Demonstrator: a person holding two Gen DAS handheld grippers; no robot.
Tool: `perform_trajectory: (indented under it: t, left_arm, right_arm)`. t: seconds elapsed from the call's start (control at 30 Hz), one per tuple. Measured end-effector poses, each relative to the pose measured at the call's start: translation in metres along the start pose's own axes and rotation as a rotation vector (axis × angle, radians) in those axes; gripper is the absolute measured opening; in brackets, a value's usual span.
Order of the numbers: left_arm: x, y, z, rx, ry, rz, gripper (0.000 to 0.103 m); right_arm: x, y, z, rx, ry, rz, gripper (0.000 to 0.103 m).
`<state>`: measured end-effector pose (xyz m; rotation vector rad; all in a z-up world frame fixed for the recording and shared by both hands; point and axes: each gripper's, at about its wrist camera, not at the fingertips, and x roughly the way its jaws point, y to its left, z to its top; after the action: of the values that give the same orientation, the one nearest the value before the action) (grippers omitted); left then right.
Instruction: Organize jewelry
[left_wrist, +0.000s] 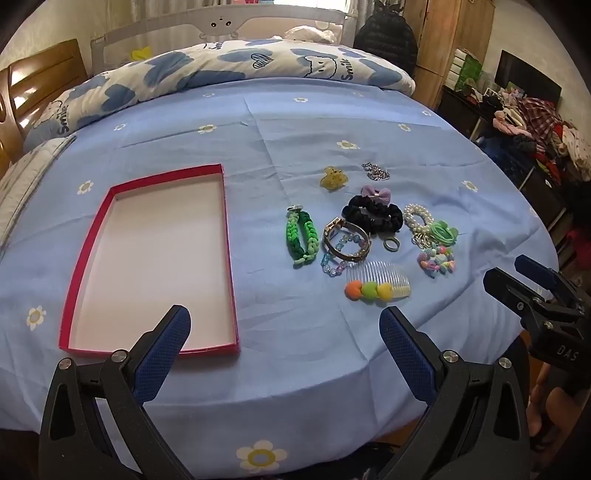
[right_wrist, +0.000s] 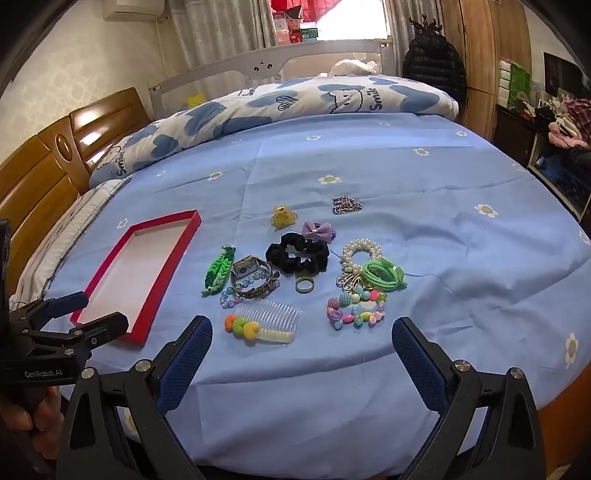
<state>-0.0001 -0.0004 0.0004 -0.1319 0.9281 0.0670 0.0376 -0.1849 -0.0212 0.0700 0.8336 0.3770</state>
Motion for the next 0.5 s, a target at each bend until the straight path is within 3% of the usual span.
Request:
perform_trajectory:
  t: [0.5]
  left_arm:
    - [-0.0047, 0.0017, 0.0001, 0.017, -0.019, 0.020, 0.103]
  right_arm:
    - [-0.0024, 0.0017, -0.0005, 0.000, -0.005, 0.008, 0.099]
